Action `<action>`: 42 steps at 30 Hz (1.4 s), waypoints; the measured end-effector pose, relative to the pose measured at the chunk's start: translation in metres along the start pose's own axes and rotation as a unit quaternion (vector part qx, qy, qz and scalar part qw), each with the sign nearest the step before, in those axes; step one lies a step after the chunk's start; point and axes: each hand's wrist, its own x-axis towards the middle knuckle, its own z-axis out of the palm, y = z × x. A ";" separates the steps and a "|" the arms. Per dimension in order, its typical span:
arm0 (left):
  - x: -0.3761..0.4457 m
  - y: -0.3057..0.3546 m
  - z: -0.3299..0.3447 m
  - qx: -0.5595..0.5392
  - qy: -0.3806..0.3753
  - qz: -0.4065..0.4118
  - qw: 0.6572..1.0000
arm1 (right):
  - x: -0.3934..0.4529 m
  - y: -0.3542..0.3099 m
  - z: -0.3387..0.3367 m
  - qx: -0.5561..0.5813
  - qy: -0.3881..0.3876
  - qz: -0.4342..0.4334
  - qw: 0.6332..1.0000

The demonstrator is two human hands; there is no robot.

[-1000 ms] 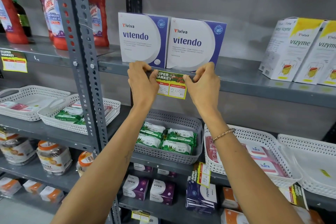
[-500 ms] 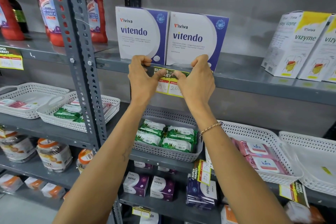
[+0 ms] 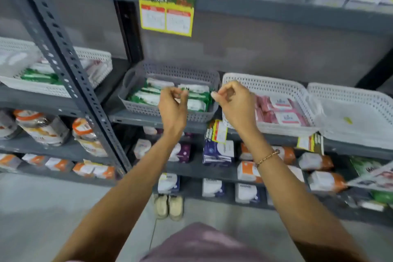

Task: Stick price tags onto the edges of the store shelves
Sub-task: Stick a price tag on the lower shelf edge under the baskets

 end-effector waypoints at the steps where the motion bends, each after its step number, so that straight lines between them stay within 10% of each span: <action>1: -0.010 -0.017 0.010 0.020 -0.053 -0.074 0.996 | -0.008 0.016 0.003 -0.012 -0.013 0.034 0.999; 6: -0.046 -0.067 0.048 0.150 -0.249 -0.239 0.927 | -0.036 0.073 0.005 -0.046 -0.066 0.134 0.988; 12: -0.059 -0.086 0.066 0.160 -0.158 -0.274 0.935 | -0.040 0.100 0.005 -0.049 -0.090 0.160 0.982; 42: 0.008 -0.081 -0.055 0.297 -0.261 -0.030 0.918 | -0.033 0.078 0.089 -0.136 -0.233 0.111 0.957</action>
